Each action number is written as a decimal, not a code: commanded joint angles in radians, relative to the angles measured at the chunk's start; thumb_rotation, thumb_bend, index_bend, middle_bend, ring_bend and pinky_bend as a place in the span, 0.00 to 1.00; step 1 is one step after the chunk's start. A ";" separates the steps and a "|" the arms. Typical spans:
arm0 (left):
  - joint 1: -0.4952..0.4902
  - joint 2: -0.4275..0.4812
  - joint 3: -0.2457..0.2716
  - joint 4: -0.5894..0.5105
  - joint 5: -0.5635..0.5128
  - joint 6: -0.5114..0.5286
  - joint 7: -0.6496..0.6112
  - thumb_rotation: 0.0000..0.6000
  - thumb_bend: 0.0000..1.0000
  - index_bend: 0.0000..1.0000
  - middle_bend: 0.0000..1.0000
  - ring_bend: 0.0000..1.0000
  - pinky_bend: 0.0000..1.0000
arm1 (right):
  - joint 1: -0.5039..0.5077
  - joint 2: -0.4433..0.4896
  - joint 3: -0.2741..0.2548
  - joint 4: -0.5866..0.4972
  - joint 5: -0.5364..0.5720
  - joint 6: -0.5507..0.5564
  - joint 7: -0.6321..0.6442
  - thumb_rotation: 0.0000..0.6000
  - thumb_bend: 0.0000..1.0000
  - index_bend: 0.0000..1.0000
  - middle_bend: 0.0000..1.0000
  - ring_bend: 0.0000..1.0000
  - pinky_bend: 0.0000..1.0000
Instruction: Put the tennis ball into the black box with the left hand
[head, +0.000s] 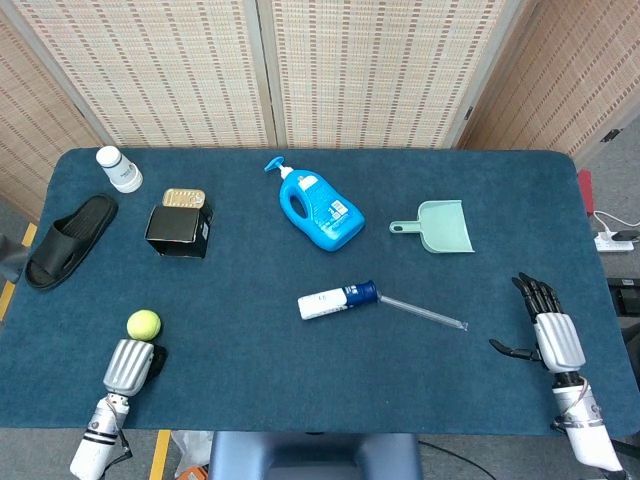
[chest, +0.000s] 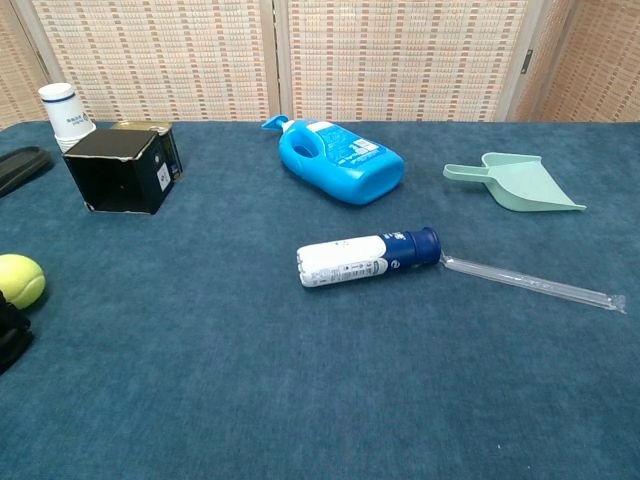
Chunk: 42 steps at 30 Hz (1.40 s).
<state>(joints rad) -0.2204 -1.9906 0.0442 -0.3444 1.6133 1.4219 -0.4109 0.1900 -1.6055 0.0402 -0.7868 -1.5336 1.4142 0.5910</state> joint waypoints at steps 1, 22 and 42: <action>-0.035 -0.009 -0.004 0.013 -0.001 -0.032 0.000 1.00 0.67 1.00 1.00 1.00 1.00 | 0.000 -0.001 0.003 -0.004 0.005 -0.003 -0.009 1.00 0.00 0.00 0.00 0.00 0.00; -0.182 -0.007 -0.055 0.126 -0.063 -0.221 -0.102 1.00 0.67 1.00 1.00 1.00 1.00 | -0.005 -0.014 0.021 -0.031 0.022 0.008 -0.083 1.00 0.00 0.00 0.00 0.00 0.00; -0.355 0.020 -0.072 0.093 -0.085 -0.418 -0.148 0.29 0.32 0.01 0.00 0.00 0.00 | -0.001 -0.019 0.032 -0.030 0.031 0.002 -0.095 1.00 0.00 0.00 0.00 0.00 0.00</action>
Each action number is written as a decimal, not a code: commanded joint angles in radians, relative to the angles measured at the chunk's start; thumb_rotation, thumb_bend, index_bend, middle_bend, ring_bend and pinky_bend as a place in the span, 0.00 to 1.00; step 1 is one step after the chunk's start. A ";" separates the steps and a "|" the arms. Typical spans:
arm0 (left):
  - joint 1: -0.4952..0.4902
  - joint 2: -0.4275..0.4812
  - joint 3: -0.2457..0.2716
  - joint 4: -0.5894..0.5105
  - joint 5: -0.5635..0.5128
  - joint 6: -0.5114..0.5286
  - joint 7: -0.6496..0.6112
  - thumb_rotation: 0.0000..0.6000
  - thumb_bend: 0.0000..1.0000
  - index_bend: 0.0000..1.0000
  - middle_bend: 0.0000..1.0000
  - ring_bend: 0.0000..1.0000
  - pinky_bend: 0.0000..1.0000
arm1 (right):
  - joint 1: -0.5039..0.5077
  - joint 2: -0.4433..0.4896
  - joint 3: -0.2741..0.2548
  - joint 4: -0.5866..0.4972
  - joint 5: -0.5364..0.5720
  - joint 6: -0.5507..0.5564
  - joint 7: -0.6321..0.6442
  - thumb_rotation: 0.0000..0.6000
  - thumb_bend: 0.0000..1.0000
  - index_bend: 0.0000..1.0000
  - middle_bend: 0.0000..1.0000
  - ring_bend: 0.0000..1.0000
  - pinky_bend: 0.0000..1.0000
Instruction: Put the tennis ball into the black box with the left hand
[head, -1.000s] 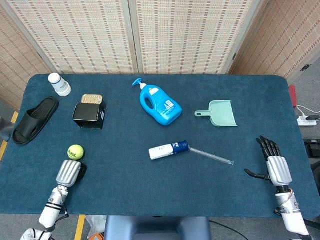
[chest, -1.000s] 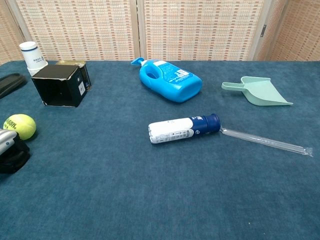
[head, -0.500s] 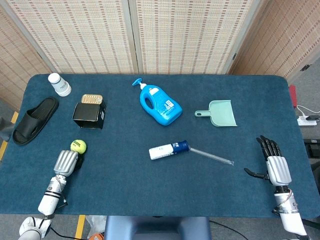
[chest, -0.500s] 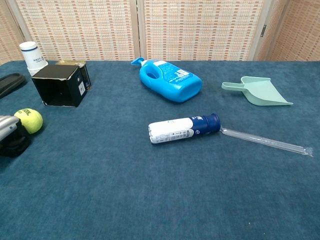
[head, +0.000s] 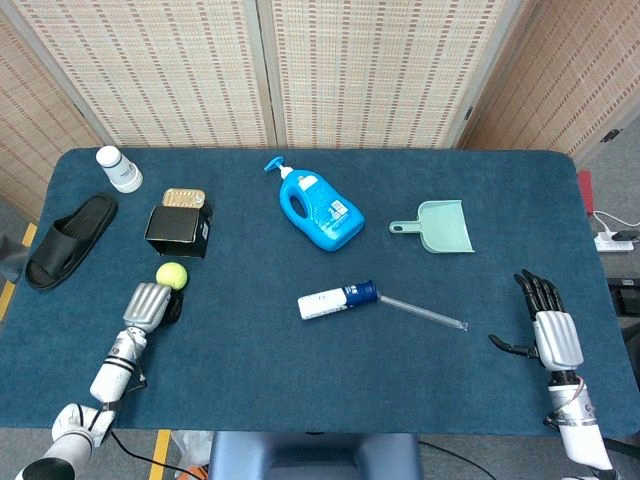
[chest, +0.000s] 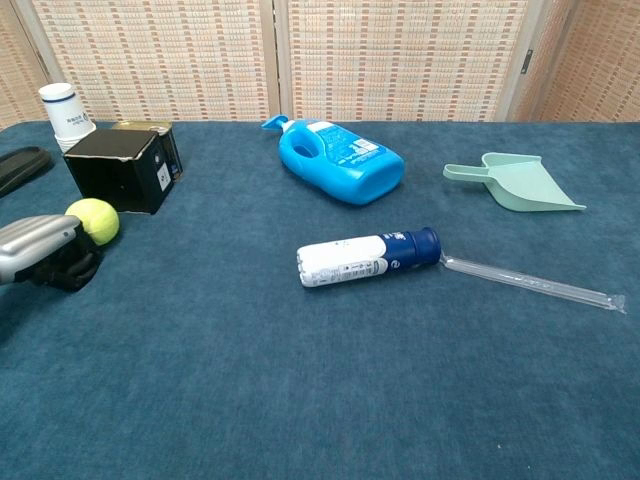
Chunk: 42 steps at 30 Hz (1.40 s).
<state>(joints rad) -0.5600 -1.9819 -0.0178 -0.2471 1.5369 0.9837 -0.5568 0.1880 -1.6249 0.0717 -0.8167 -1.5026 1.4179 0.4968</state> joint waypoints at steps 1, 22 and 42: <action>-0.018 0.013 -0.015 -0.003 -0.013 0.033 0.000 0.28 0.32 0.01 0.00 0.00 0.00 | 0.001 0.000 -0.001 -0.001 -0.001 -0.002 -0.003 1.00 0.00 0.00 0.00 0.00 0.00; -0.051 0.028 -0.058 -0.023 -0.066 0.003 0.020 0.28 0.32 0.00 0.00 0.00 0.00 | 0.008 0.006 -0.007 -0.007 -0.006 -0.014 -0.009 1.00 0.00 0.00 0.00 0.00 0.00; -0.040 0.087 -0.080 -0.151 -0.101 0.024 0.132 0.27 0.32 0.00 0.00 0.00 0.00 | 0.000 0.011 -0.009 0.003 -0.012 0.002 0.034 1.00 0.00 0.00 0.00 0.00 0.00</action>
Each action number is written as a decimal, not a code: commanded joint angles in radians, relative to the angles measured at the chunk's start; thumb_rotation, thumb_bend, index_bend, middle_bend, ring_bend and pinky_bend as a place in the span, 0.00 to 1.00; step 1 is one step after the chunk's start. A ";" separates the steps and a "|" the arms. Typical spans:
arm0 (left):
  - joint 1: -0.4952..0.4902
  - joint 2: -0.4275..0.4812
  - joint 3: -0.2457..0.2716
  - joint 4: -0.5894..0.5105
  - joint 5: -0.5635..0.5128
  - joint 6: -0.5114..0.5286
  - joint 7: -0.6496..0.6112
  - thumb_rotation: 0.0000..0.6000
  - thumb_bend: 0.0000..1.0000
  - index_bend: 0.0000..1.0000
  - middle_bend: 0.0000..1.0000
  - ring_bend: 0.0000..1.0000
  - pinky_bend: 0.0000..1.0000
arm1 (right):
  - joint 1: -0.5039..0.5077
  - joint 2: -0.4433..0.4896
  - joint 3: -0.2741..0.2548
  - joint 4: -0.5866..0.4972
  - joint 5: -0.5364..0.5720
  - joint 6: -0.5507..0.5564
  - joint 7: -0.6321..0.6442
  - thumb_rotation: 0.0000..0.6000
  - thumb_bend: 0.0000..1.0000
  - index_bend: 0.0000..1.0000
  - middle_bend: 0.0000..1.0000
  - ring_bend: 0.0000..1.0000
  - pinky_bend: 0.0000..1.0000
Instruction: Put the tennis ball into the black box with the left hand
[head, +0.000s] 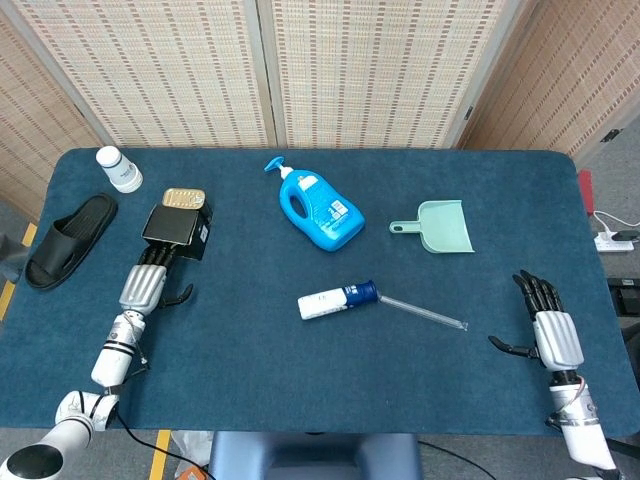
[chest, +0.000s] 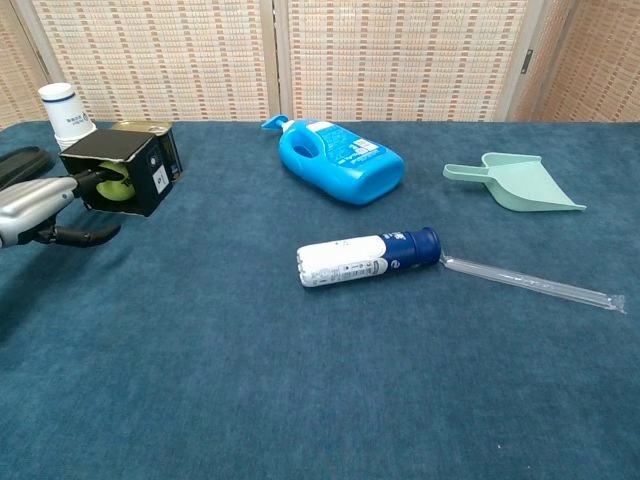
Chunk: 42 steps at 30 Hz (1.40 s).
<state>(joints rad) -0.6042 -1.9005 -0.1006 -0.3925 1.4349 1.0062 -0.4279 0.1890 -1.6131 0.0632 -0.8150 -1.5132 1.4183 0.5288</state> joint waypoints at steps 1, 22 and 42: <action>0.006 0.009 0.004 -0.009 0.001 0.002 0.005 0.27 0.32 0.00 0.00 0.00 0.00 | -0.001 -0.001 -0.001 0.002 -0.002 0.003 0.003 1.00 0.00 0.00 0.00 0.00 0.00; 0.318 0.247 0.084 -0.385 -0.004 0.268 0.170 0.25 0.32 0.00 0.00 0.00 0.00 | -0.013 0.002 -0.025 0.045 -0.043 0.056 0.088 1.00 0.00 0.00 0.00 0.00 0.00; 0.593 0.280 0.145 -0.502 0.074 0.622 0.196 0.67 0.37 0.20 0.15 0.17 0.30 | -0.049 -0.022 -0.047 0.133 -0.079 0.157 0.186 1.00 0.00 0.01 0.00 0.00 0.00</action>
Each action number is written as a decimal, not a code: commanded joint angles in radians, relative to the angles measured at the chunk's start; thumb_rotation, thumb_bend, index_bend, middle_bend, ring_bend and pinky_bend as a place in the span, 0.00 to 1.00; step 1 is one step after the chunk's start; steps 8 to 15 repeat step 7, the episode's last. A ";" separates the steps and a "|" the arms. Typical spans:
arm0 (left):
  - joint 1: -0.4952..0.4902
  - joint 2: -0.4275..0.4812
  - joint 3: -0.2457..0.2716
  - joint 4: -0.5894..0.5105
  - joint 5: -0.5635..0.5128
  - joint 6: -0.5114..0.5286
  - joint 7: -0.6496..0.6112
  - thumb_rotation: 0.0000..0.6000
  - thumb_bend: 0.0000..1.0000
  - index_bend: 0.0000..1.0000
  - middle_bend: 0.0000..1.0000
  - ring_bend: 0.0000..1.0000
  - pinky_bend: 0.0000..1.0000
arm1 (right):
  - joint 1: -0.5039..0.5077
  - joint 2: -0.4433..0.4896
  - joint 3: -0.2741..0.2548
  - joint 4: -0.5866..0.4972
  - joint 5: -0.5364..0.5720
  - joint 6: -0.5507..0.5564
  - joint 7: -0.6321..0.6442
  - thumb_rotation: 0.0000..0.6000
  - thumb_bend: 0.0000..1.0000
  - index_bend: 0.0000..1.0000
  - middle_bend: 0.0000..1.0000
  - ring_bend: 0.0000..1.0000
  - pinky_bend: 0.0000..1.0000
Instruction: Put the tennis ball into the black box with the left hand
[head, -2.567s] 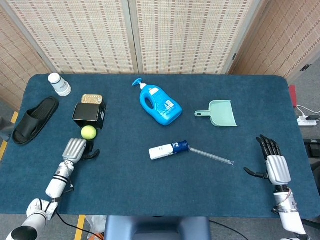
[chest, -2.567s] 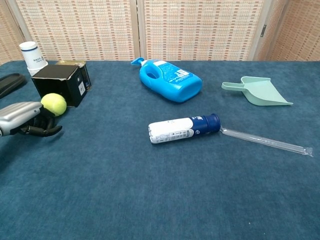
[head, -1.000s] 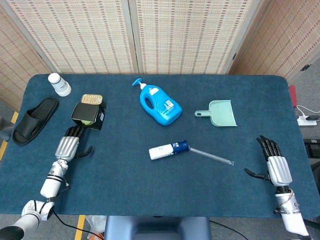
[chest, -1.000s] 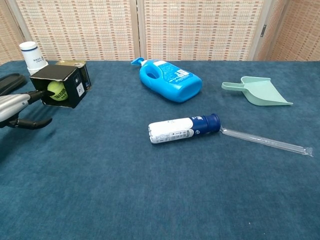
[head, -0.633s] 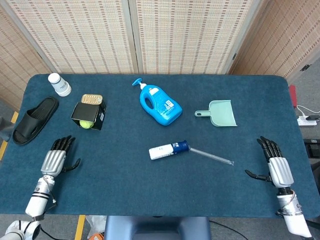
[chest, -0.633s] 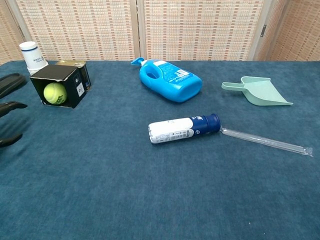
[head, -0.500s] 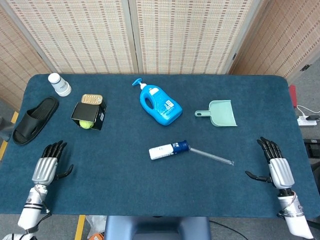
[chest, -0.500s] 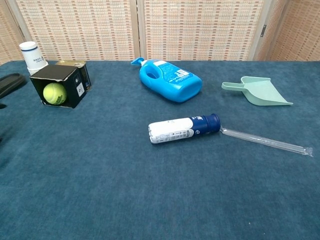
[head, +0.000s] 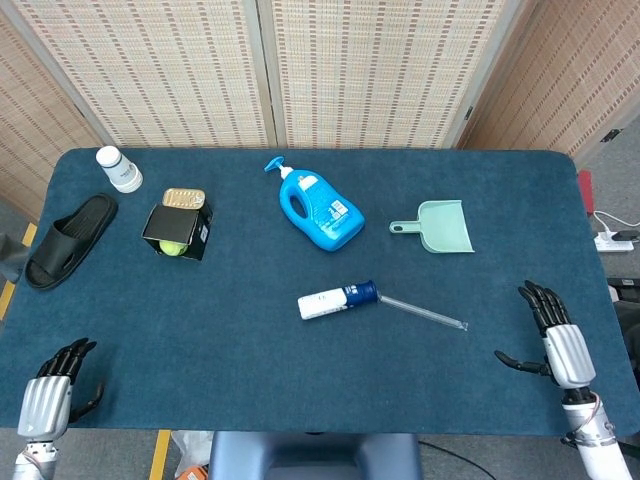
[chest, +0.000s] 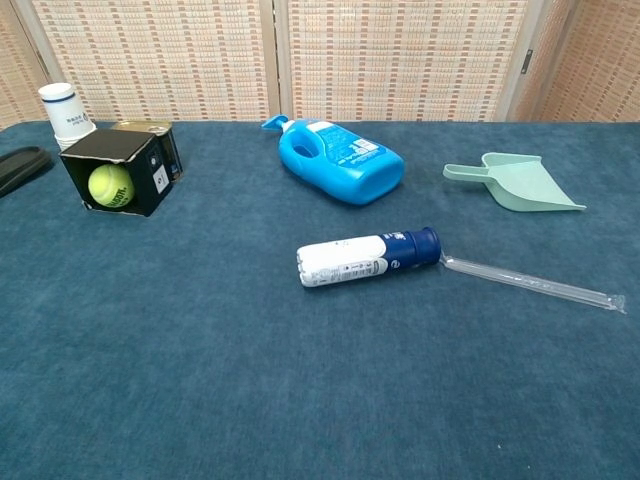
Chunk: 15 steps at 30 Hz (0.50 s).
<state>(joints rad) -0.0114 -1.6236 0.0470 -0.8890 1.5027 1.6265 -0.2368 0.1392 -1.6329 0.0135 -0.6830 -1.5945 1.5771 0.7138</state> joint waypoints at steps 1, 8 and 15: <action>0.000 0.004 -0.004 -0.009 0.008 0.000 0.007 0.67 0.37 0.20 0.15 0.17 0.31 | 0.002 -0.002 0.003 0.001 0.003 -0.003 0.000 1.00 0.00 0.01 0.00 0.00 0.00; -0.005 0.006 -0.013 -0.016 0.013 -0.020 0.007 0.68 0.38 0.20 0.15 0.17 0.30 | 0.012 -0.003 -0.002 -0.008 -0.003 -0.016 -0.033 1.00 0.00 0.01 0.00 0.00 0.00; -0.005 0.006 -0.013 -0.016 0.013 -0.020 0.007 0.68 0.38 0.20 0.15 0.17 0.30 | 0.012 -0.003 -0.002 -0.008 -0.003 -0.016 -0.033 1.00 0.00 0.01 0.00 0.00 0.00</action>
